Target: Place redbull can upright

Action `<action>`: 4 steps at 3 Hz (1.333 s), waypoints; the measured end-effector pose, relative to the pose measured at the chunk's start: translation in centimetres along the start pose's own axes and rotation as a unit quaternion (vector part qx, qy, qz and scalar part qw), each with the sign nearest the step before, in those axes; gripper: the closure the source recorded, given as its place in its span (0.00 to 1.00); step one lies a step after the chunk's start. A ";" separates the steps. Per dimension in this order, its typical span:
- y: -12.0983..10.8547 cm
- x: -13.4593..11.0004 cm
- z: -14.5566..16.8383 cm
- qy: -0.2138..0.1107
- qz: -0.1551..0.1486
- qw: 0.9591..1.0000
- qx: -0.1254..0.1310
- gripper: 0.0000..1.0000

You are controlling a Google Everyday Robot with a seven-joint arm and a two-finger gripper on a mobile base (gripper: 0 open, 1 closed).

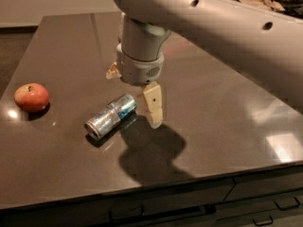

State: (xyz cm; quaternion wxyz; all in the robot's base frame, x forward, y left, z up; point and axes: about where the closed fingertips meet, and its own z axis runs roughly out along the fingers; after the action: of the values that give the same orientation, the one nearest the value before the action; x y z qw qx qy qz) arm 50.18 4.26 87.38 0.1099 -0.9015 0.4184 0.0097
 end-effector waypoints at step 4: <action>0.3 -7.7 4.5 -0.026 -0.037 0.998 -0.037 0.13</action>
Offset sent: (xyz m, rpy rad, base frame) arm -0.0358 0.0503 -0.0228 -0.0091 0.0781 0.1010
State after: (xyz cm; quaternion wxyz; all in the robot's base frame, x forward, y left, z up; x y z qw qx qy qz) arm 45.27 10.75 83.80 0.0870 -0.9195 0.3808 0.0442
